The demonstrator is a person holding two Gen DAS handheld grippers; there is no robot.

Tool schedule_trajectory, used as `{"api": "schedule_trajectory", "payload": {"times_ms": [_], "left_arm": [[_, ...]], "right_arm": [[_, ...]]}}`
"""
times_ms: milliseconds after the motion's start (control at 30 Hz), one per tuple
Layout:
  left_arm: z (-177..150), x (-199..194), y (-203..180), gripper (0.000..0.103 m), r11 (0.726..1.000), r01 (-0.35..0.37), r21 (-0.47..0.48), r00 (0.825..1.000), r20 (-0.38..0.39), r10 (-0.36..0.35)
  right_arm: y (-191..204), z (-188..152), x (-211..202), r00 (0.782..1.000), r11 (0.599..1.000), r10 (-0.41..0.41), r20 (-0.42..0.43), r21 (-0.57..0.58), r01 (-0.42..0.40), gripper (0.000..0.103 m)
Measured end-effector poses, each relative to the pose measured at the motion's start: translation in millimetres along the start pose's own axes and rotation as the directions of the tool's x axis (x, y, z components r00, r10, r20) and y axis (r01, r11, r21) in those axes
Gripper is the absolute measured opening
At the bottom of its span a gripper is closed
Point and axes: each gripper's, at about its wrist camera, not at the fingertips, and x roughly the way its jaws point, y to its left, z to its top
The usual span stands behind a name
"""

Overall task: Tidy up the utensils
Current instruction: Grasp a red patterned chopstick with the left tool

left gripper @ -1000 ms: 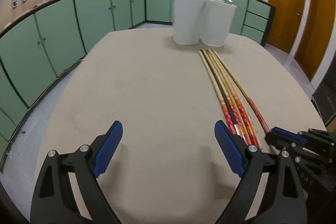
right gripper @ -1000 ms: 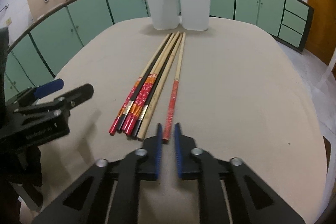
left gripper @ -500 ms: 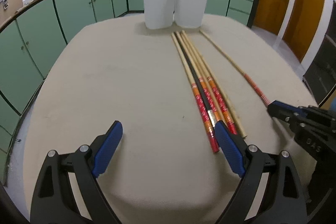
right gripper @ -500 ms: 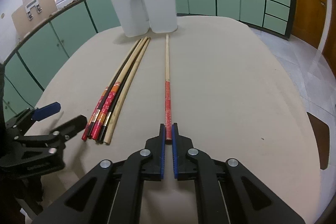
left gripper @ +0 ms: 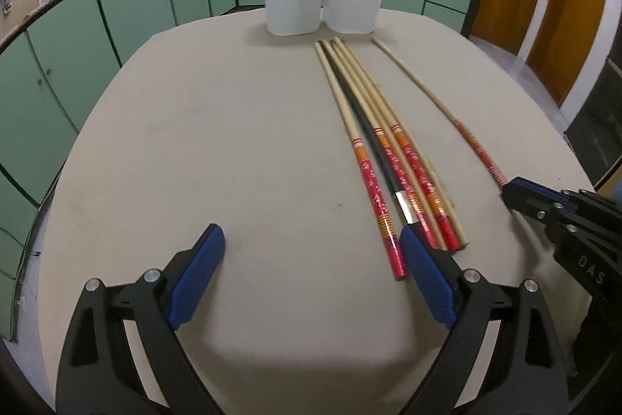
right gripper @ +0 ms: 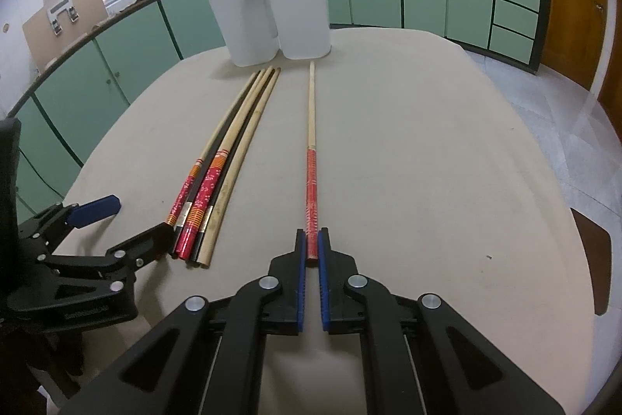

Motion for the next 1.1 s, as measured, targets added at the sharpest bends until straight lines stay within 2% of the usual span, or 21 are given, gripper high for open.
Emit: {"api": "schedule_trajectory", "payload": {"times_ms": [133,300,367,500,567,600,667,733,1100], "left_arm": [[-1,-3,15,0.085,0.998,-0.042,-0.056,0.999,0.007,0.043],[-3,-6,13,0.082,0.999,-0.036,-0.027,0.999,0.009,0.036],[-3,-7,10,0.069,1.000,-0.027,-0.013,0.999,0.017,0.027],[-4,-10,5,0.051,1.000,-0.007,0.007,1.000,0.028,0.006],[-4,-10,3,0.034,1.000,0.003,0.014,0.999,0.033,-0.004],[-4,-11,2,0.030,1.000,0.005,0.019,0.999,0.036,-0.006],[-4,-10,1,0.012,1.000,0.012,0.020,0.999,0.036,-0.013],[-4,-10,2,0.005,1.000,0.019,0.015,0.999,0.034,-0.019],[-1,-32,9,0.005,1.000,0.009,0.013,0.997,0.081,-0.010]], "right_arm": [[0,-1,0,1.000,1.000,0.010,0.000,0.002,-0.010,0.007],[6,-3,0,1.000,0.999,0.018,-0.002,-0.039,-0.018,0.009],[6,-3,0,1.000,0.999,0.019,-0.004,-0.045,-0.019,0.009],[6,-5,-1,1.000,0.998,0.019,-0.006,-0.058,-0.020,0.009],[6,-5,-2,1.000,0.998,0.023,-0.006,-0.056,-0.023,0.008],[5,-5,-1,1.000,0.998,0.027,-0.006,-0.052,-0.027,0.007],[3,-5,-1,0.999,0.998,0.039,-0.006,-0.042,-0.039,0.006],[0,-5,-1,0.998,0.998,0.054,-0.006,-0.029,-0.055,0.006],[0,-3,-18,0.997,0.998,0.050,0.058,-0.050,-0.047,0.006]]}}
